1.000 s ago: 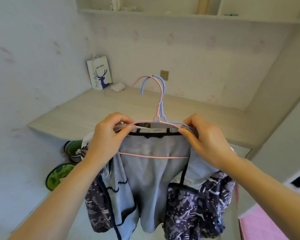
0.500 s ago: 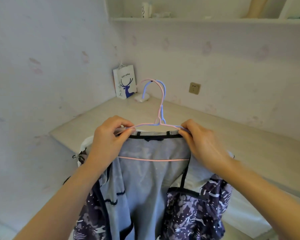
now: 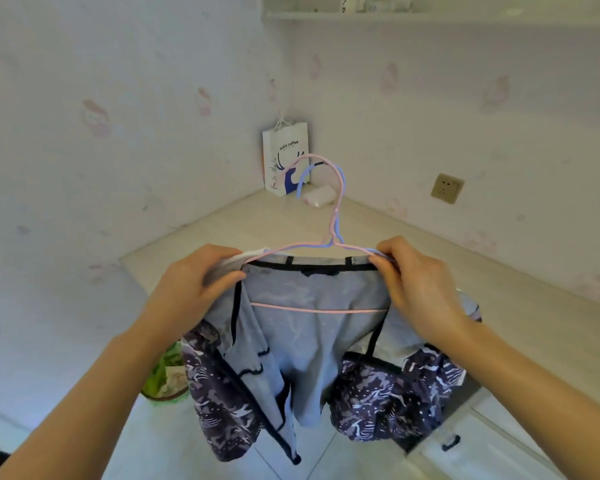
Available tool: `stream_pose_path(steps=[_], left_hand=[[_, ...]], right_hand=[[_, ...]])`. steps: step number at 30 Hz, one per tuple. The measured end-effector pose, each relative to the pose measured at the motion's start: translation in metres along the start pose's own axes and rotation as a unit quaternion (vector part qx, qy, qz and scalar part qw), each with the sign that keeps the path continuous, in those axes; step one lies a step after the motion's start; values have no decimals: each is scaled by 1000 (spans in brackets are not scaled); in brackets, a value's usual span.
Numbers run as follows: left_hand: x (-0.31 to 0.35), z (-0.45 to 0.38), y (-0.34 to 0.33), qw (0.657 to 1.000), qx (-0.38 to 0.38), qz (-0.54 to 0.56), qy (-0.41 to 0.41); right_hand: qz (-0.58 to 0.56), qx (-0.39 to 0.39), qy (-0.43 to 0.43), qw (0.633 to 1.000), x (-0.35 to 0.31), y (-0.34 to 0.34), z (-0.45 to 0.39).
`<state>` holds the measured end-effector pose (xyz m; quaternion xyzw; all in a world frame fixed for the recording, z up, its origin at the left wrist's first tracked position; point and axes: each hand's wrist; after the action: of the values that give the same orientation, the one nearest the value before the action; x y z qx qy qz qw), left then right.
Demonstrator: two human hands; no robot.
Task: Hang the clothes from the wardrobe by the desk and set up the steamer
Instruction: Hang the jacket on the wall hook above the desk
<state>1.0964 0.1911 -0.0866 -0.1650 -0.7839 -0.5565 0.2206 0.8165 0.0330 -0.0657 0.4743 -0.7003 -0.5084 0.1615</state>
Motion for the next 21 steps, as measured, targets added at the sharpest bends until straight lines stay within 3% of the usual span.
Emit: stream_pose_path(steps=[9, 13, 21], left_hand=[[-73, -87, 22, 986, 146, -73, -21], [-115, -119, 38, 985, 154, -80, 5], [-189, -162, 56, 985, 146, -74, 47]], right_hand=[[50, 14, 30, 998, 11, -48, -115], [10, -37, 16, 999, 24, -68, -159], [38, -142, 10, 989, 53, -130, -215]])
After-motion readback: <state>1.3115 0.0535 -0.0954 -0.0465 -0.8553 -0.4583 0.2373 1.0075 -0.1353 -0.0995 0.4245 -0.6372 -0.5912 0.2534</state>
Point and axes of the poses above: each hand's wrist, its own z-axis away from the middle knuckle, its own y-axis out of the back of the hand, x = y × z, and after that the axes turned 15 degrees about -x, right-handed
